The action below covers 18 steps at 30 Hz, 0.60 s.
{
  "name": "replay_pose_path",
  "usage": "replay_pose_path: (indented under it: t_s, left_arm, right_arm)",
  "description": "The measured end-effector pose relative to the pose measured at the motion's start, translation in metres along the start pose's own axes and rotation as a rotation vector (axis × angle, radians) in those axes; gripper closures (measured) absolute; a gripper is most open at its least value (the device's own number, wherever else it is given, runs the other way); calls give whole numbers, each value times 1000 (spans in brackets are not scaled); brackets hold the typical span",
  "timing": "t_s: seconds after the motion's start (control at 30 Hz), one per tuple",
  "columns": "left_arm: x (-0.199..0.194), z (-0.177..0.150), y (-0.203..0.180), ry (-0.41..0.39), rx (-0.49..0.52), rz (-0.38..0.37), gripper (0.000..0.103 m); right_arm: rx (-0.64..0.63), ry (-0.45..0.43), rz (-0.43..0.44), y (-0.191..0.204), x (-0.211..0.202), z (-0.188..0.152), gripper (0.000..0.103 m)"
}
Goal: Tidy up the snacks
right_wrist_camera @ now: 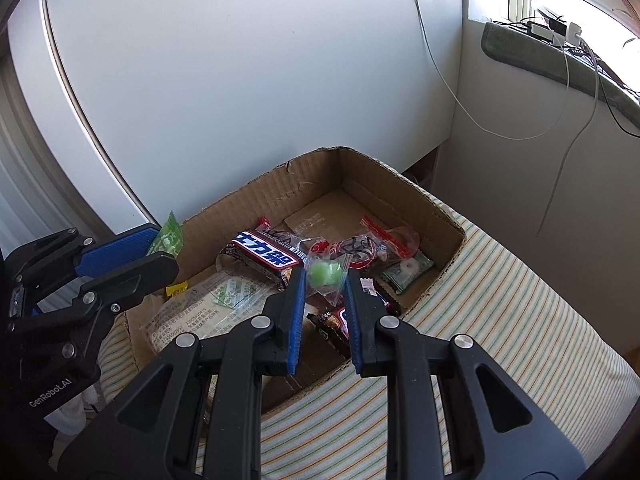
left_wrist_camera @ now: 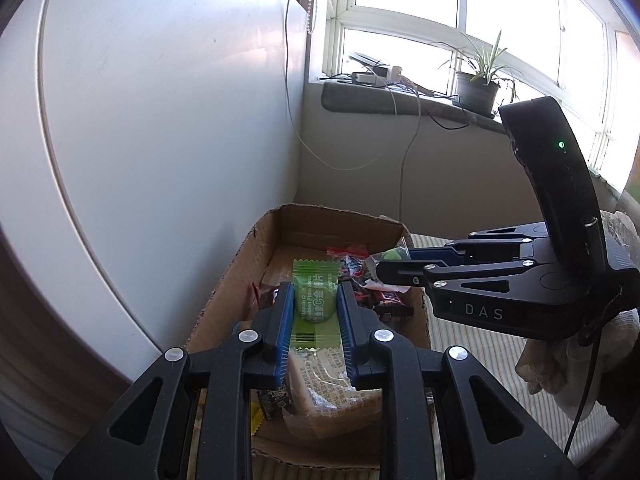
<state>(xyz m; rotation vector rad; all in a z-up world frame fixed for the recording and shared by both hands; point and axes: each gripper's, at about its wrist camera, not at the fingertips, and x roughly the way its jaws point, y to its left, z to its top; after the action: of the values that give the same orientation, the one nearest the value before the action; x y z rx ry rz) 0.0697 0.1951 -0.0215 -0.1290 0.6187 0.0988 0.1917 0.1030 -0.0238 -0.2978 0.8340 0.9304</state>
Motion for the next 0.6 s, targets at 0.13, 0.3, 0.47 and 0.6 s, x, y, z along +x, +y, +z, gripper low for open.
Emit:
replay_pose_path:
  t_s: [0.13, 0.3, 0.47, 0.6]
  left_arm:
    - [0, 0, 1, 2, -5, 12, 82]
    - [-1, 0, 2, 0, -9, 24, 69]
    - [-3, -2, 3, -3, -8, 32, 56]
    - [-4, -2, 4, -1, -12, 44, 40]
  right_arm:
    - [-11, -4, -8, 1, 0, 0, 75]
    - [-12, -14, -21, 0, -2, 1, 58]
    - [-18, -15, -34, -1, -3, 1, 40]
    - [-30, -34, -66, -2, -6, -1, 24]
